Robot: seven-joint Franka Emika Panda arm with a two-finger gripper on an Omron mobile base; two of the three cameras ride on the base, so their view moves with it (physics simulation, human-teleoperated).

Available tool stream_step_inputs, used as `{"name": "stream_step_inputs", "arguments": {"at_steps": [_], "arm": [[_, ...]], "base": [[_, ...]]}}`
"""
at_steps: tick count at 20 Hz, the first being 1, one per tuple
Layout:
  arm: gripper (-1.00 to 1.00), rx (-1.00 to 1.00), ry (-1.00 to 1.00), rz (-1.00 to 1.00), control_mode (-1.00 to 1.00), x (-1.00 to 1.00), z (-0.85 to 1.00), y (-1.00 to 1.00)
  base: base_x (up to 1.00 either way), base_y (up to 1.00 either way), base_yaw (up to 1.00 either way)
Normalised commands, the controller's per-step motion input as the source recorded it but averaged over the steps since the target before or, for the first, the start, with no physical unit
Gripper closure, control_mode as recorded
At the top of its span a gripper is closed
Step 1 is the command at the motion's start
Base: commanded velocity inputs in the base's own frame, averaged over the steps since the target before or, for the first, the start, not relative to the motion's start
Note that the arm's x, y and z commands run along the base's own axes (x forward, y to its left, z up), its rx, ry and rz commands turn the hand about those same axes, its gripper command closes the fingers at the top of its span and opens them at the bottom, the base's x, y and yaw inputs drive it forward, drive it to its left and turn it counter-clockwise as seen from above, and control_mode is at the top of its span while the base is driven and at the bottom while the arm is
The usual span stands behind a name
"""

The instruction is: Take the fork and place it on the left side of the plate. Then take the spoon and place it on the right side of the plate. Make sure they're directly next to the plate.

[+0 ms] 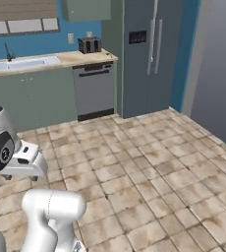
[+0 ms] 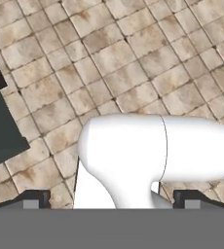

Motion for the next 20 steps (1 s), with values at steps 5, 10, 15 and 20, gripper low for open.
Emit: {"name": "stream_step_inputs", "arguments": {"at_steps": [5,10,15,20], "arm": [[-1.0,0.0,0.0,0.0,1.0,0.0,0.0,0.0],[-1.0,0.0,0.0,0.0,1.0,0.0,0.0,0.0],[-1.0,0.0,0.0,0.0,1.0,0.0,0.0,0.0],[-1.0,0.0,0.0,0.0,1.0,0.0,0.0,0.0]], "base": [[1.0,-0.46,0.28],[1.0,-0.41,0.26],[1.0,-0.32,0.26],[1.0,-0.24,0.23]]}}
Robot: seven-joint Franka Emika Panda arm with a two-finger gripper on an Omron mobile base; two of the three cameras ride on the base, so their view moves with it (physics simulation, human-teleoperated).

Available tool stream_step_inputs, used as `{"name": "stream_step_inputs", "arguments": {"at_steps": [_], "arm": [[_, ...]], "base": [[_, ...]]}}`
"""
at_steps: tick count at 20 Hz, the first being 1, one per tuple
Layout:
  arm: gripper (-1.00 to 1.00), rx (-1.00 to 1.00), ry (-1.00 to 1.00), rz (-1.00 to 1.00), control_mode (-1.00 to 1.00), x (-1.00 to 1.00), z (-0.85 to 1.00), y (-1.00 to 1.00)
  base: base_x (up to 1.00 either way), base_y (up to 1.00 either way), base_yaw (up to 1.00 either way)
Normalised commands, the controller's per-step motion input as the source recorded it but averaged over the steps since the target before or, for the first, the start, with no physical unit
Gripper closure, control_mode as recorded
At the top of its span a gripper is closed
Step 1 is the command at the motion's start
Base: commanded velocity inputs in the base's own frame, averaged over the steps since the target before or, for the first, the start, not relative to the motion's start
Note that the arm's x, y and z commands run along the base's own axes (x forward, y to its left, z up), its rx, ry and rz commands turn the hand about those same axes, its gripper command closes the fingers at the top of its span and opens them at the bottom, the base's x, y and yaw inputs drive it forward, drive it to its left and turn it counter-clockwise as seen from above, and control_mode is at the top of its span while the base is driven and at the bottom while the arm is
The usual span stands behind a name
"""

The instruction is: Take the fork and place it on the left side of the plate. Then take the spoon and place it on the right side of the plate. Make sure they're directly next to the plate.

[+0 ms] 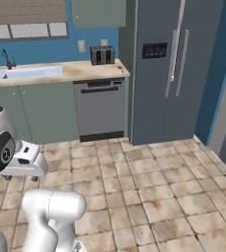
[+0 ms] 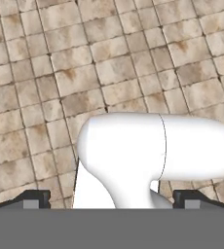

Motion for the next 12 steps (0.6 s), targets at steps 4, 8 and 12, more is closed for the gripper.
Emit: {"name": "stream_step_inputs", "arguments": {"at_steps": [4,8,12], "arm": [[-1.0,0.0,0.0,0.0,1.0,0.0,0.0,0.0],[-1.0,0.0,0.0,0.0,1.0,0.0,0.0,0.0],[-1.0,0.0,0.0,0.0,1.0,0.0,0.0,0.0]], "base": [[1.0,-0.29,0.18],[1.0,-0.33,0.16],[1.0,-0.28,0.18]]}}
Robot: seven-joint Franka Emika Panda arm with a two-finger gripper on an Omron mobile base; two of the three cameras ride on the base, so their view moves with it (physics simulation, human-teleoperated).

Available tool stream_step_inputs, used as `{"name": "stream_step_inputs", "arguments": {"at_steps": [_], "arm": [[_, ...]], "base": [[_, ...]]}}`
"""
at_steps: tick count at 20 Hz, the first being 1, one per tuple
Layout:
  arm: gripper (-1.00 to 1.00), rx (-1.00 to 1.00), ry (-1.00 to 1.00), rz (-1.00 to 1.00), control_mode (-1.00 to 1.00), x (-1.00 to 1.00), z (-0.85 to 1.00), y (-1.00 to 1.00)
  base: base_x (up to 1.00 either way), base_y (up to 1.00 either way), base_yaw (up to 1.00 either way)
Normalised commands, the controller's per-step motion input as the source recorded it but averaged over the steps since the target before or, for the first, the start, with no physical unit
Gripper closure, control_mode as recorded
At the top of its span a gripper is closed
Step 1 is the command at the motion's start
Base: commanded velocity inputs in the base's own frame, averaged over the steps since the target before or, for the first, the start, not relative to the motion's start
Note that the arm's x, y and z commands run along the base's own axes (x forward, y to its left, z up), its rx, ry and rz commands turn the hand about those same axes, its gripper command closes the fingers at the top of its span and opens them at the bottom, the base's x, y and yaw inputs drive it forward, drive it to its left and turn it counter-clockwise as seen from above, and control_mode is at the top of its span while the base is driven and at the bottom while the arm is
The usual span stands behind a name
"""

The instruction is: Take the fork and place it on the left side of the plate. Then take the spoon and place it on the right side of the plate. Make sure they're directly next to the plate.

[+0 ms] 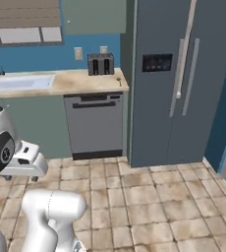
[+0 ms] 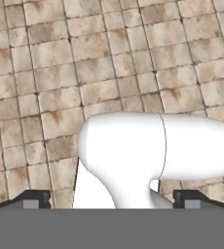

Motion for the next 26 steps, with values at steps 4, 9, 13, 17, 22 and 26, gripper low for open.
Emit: {"name": "stream_step_inputs", "arguments": {"at_steps": [4,9,13,17,22,26], "arm": [[-1.0,0.0,0.0,0.0,1.0,0.0,0.0,0.0],[-1.0,0.0,0.0,0.0,1.0,0.0,0.0,0.0],[-1.0,0.0,0.0,0.0,1.0,0.0,0.0,0.0],[-1.0,0.0,0.0,0.0,1.0,0.0,0.0,0.0],[-1.0,0.0,0.0,0.0,1.0,0.0,0.0,0.0],[-1.0,0.0,0.0,0.0,1.0,0.0,0.0,0.0]], "base": [[1.0,-0.19,0.17],[1.0,-0.01,0.16],[1.0,0.0,0.15],[1.0,-0.03,0.1],[0.98,-0.16,0.03],[0.95,-0.14,0.0]]}}
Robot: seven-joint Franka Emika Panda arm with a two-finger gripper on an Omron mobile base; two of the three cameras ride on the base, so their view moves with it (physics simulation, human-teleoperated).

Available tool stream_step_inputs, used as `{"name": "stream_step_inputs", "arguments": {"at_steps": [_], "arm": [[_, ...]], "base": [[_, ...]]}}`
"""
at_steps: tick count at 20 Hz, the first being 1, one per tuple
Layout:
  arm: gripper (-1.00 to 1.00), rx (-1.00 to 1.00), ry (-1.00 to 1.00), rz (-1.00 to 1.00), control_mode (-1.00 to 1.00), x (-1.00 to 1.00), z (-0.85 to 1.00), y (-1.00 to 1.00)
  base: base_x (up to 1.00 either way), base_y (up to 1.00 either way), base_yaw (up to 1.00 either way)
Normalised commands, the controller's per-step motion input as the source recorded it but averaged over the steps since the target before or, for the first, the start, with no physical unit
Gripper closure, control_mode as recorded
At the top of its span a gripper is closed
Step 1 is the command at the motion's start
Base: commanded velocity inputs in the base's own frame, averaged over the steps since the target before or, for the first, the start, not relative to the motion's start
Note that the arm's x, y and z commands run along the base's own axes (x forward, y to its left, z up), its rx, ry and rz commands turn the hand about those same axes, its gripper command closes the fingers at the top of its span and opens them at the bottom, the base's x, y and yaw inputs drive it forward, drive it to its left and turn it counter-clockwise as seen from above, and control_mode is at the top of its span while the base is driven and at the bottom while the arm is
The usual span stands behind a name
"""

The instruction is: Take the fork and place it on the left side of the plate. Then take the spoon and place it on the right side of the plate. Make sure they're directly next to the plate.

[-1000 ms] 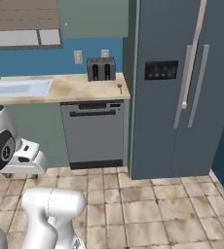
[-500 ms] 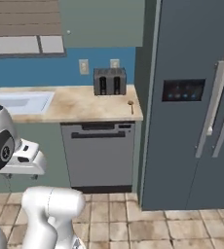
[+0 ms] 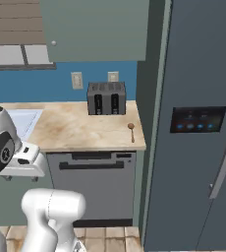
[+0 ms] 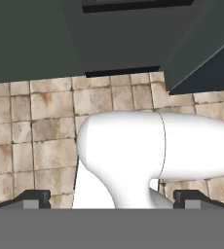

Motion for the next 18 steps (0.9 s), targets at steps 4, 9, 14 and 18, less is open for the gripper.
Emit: {"name": "stream_step_inputs", "arguments": {"at_steps": [4,9,14,18], "arm": [[-1.0,0.0,0.0,0.0,1.0,0.0,0.0,0.0],[-1.0,0.0,0.0,0.0,1.0,0.0,0.0,0.0],[-1.0,0.0,0.0,0.0,1.0,0.0,0.0,0.0],[-1.0,0.0,0.0,0.0,1.0,0.0,0.0,0.0]], "base": [[0.87,-0.16,0.0],[0.71,-0.31,0.02],[0.2,-0.45,0.02],[0.16,-0.24,0.03]]}}
